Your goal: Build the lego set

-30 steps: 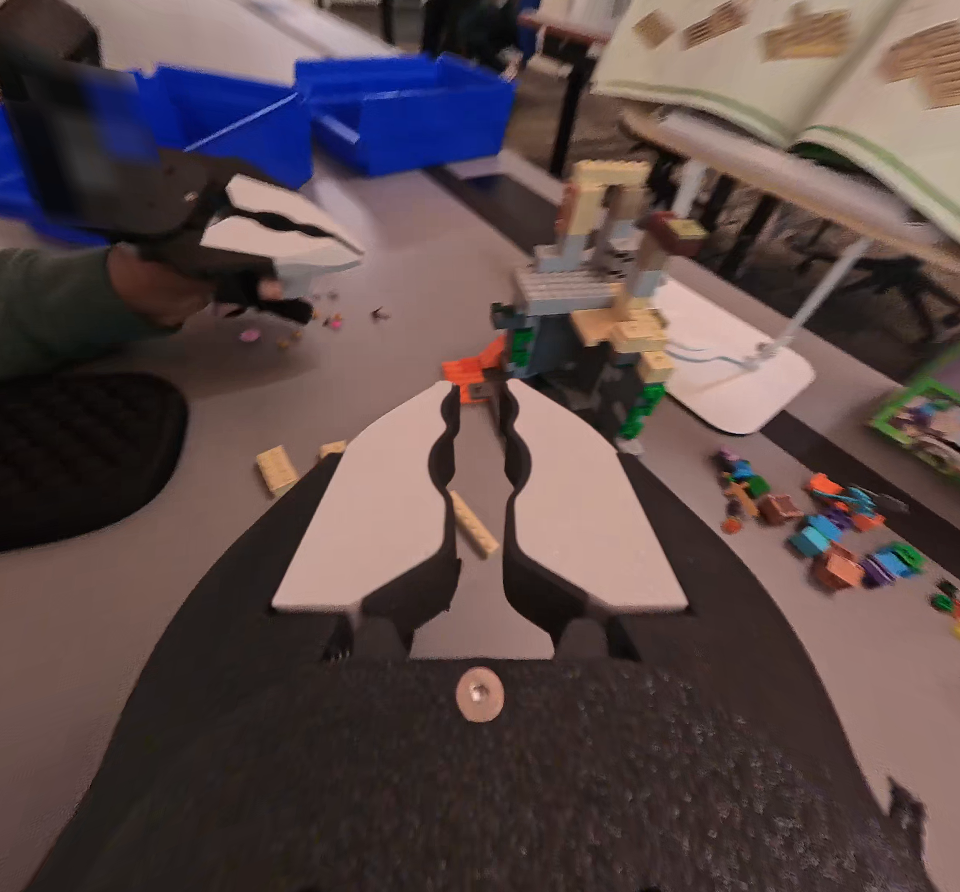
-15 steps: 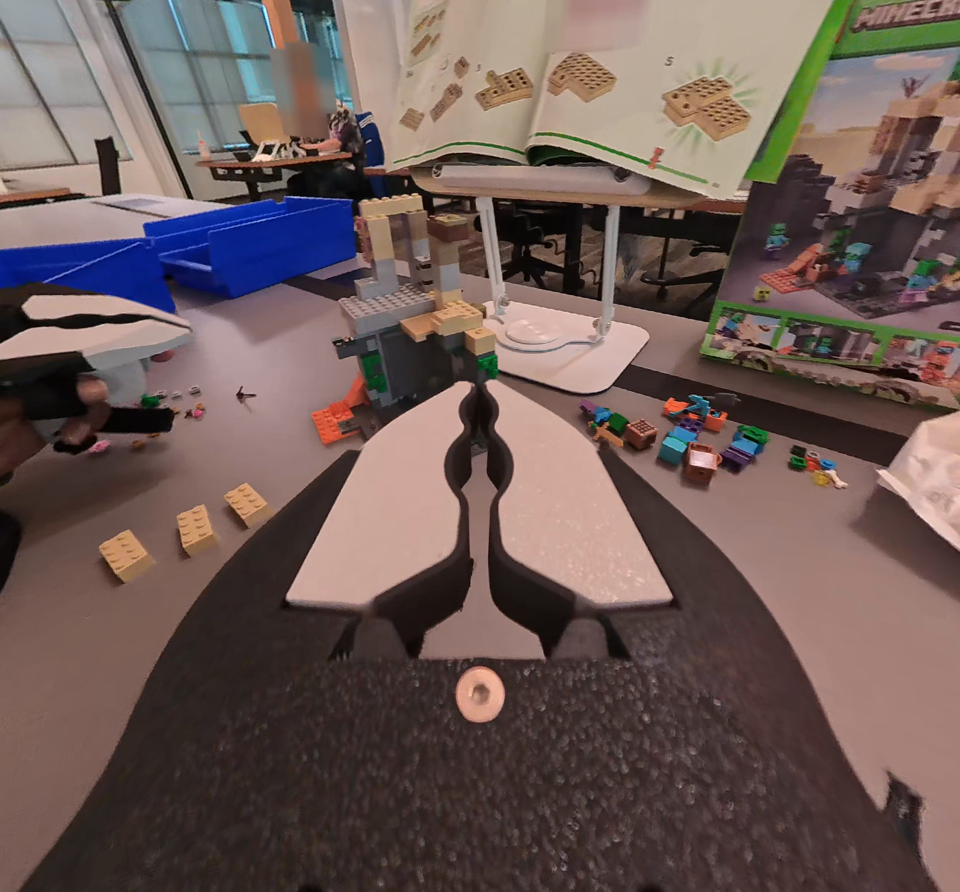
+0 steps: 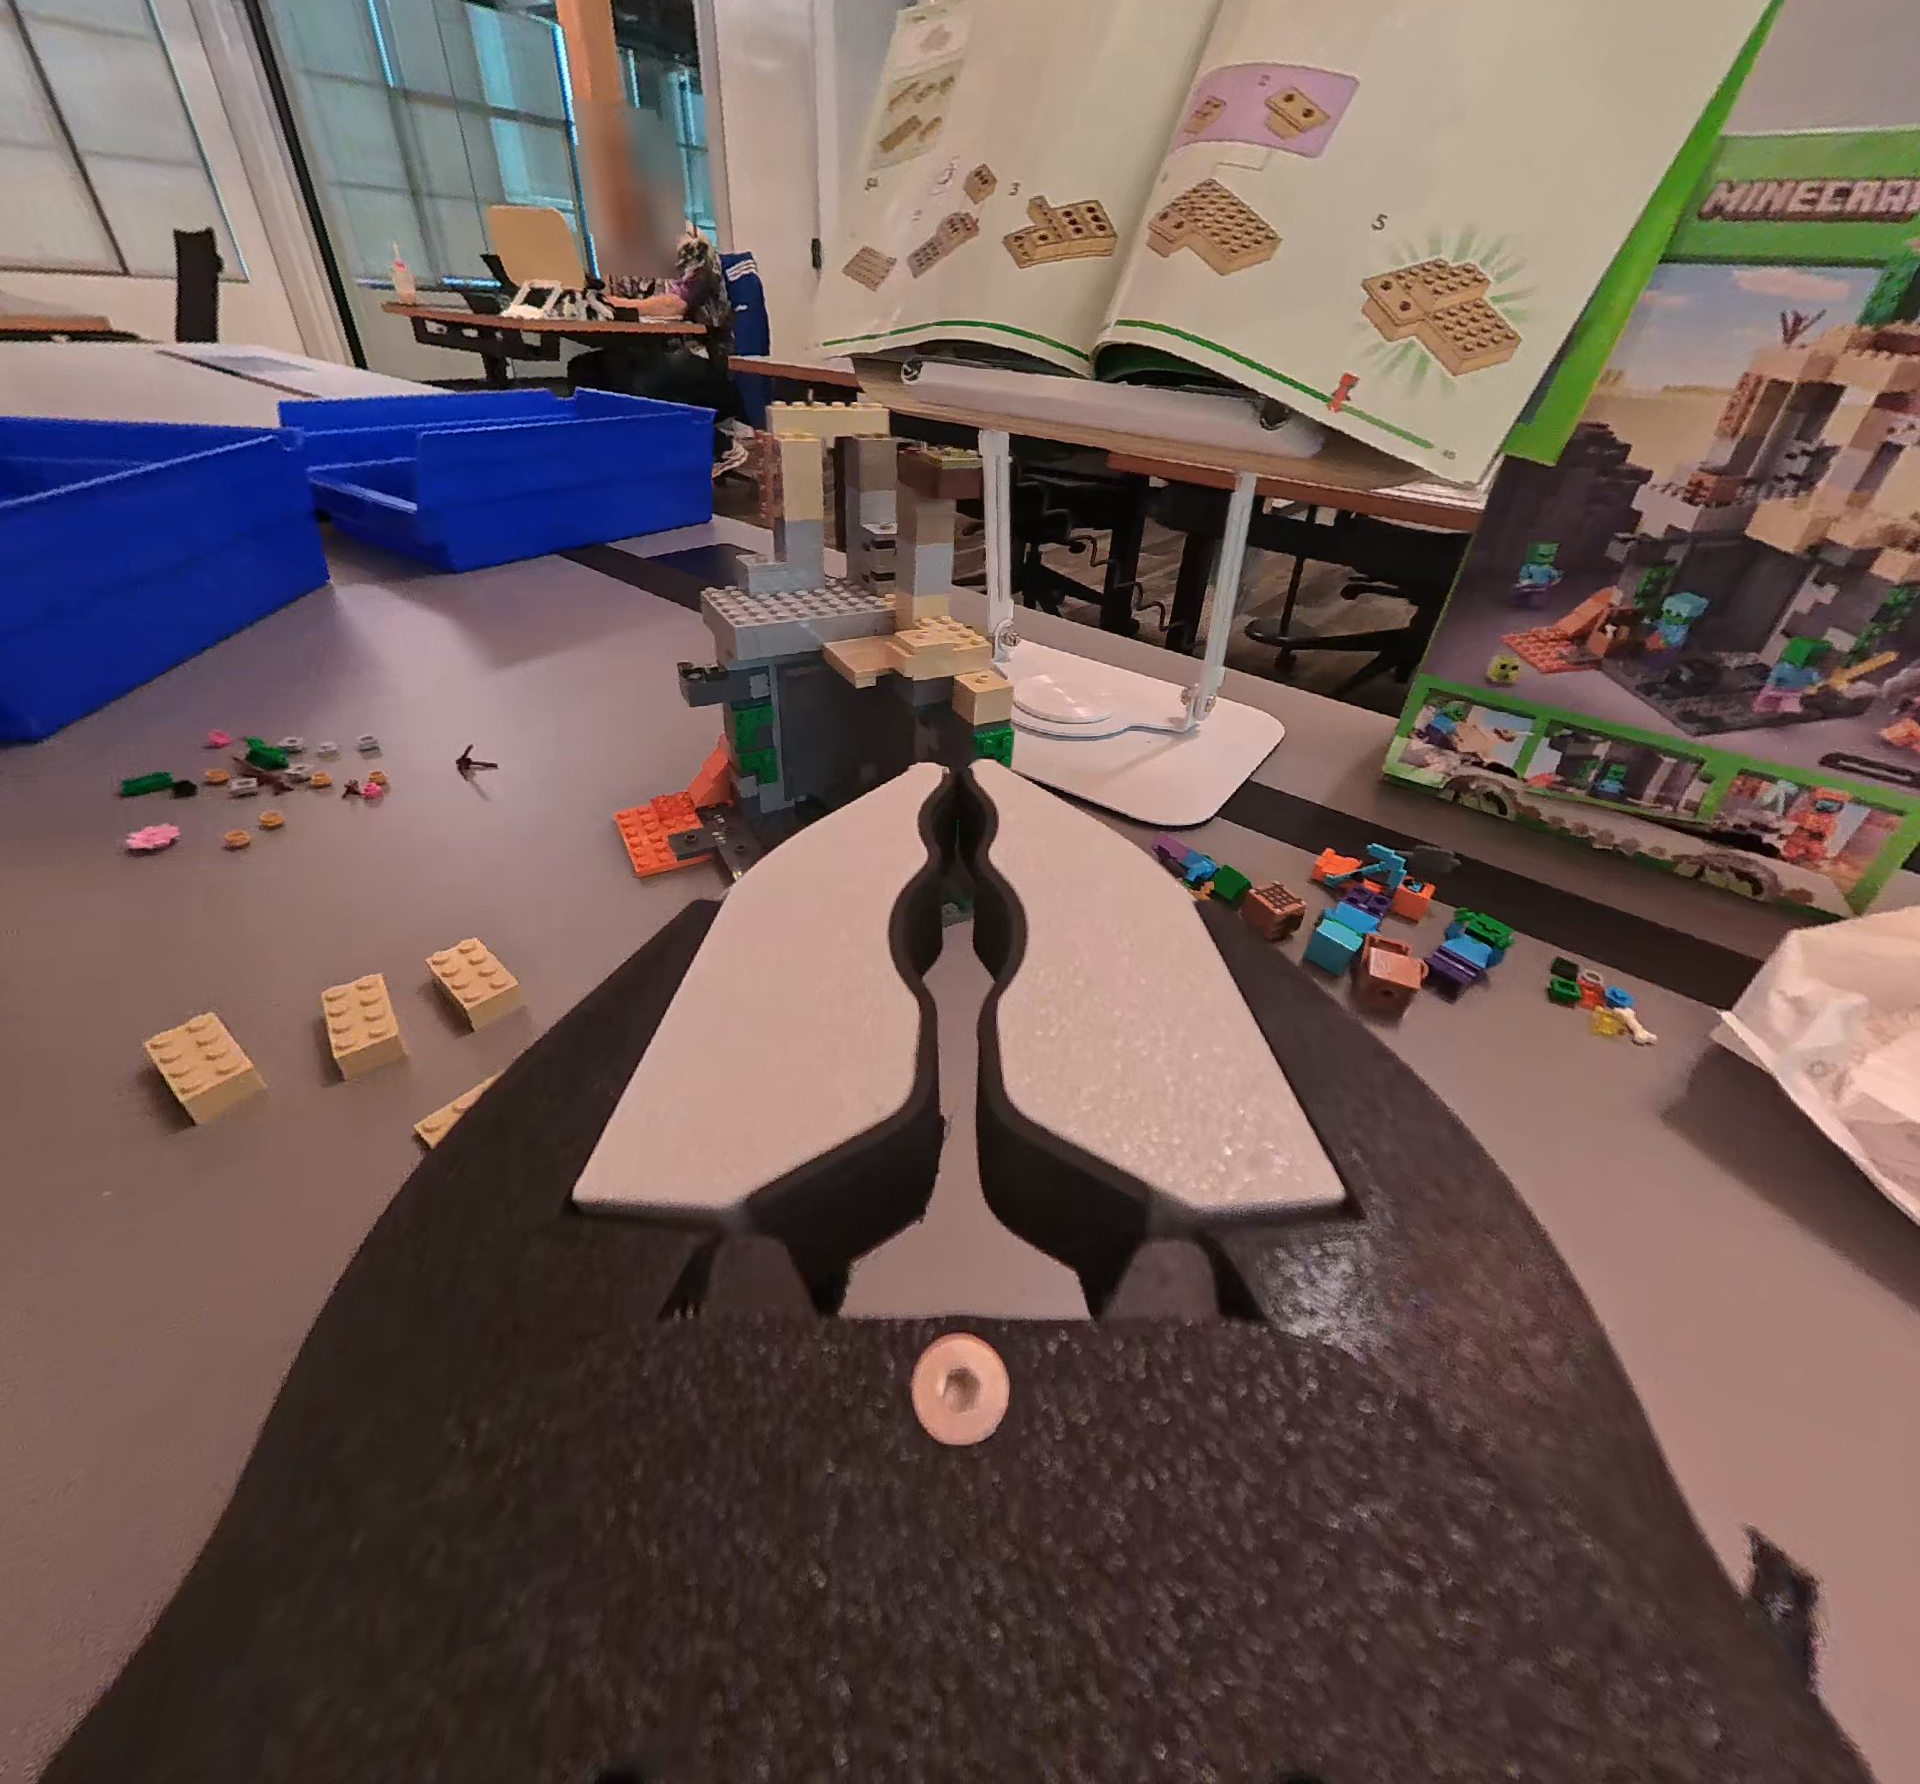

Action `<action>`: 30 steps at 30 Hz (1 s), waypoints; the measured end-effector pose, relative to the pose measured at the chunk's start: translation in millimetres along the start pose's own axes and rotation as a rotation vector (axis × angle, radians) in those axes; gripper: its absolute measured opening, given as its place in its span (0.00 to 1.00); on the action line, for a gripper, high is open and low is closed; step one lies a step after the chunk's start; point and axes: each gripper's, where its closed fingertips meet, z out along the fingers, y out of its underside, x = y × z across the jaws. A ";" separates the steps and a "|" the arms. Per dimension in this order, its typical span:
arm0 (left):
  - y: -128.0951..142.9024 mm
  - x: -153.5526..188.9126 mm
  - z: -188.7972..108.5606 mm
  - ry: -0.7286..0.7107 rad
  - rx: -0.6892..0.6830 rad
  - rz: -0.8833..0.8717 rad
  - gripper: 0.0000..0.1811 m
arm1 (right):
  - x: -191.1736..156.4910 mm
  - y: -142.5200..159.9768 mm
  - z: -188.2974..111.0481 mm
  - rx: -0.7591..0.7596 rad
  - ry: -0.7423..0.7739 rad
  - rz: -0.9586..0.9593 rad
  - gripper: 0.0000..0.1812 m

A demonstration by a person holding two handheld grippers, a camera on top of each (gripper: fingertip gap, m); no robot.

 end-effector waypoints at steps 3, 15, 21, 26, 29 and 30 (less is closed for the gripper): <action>2.5 -74.8 -11.9 -0.099 -0.132 0.048 0.06 | -4.2 2.3 1.4 -0.006 -0.013 -0.025 0.00; 172.2 -207.7 -19.8 0.104 -1.070 0.201 0.16 | 1.6 17.1 4.8 -0.049 0.014 -0.064 0.00; 240.2 -232.2 -43.5 0.276 -1.504 0.429 0.20 | 2.8 19.1 5.8 -0.062 0.022 -0.080 0.00; 262.9 -242.8 -51.6 0.515 -1.703 0.674 0.25 | -0.7 18.8 3.4 -0.059 0.016 -0.130 0.00; 272.0 -245.0 -47.3 0.608 -1.724 0.741 0.27 | 0.0 20.1 2.3 -0.065 0.021 -0.149 0.00; 275.0 -244.7 -45.3 0.635 -1.716 0.749 0.27 | 0.7 21.0 2.3 -0.068 0.022 -0.147 0.00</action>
